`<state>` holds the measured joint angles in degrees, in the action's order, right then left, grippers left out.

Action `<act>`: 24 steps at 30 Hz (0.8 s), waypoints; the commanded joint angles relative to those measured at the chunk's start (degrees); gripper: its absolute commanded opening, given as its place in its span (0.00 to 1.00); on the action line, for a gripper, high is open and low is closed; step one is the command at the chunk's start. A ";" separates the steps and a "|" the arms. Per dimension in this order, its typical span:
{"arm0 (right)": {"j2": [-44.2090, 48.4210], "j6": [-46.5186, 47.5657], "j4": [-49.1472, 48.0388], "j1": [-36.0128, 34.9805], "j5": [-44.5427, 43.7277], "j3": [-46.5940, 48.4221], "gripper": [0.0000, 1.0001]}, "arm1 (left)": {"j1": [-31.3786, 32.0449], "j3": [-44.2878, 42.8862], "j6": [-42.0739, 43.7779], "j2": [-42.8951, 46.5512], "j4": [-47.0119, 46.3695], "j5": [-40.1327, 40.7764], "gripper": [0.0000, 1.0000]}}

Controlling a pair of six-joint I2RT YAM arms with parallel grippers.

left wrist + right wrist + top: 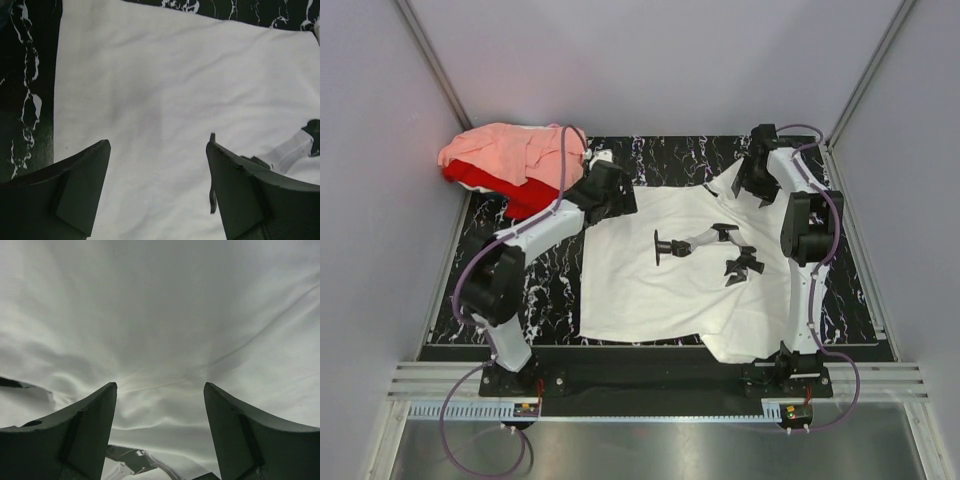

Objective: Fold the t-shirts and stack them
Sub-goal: Flatten the tshirt out

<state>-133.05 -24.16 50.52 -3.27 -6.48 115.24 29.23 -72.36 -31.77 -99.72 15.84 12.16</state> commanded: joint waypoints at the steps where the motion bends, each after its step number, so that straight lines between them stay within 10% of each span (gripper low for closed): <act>1: -2.73 2.10 4.49 0.19 -4.68 5.33 0.77 | -0.23 -8.90 3.99 -8.53 9.73 4.45 0.84; 24: -25.51 2.46 4.26 5.99 -4.16 39.36 0.88 | -12.09 -59.99 9.35 -46.25 26.44 -8.12 0.88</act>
<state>-157.60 -20.51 60.18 0.03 -12.10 154.61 18.17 -126.37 -25.10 -143.31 38.20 5.80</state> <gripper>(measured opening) 0.868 0.875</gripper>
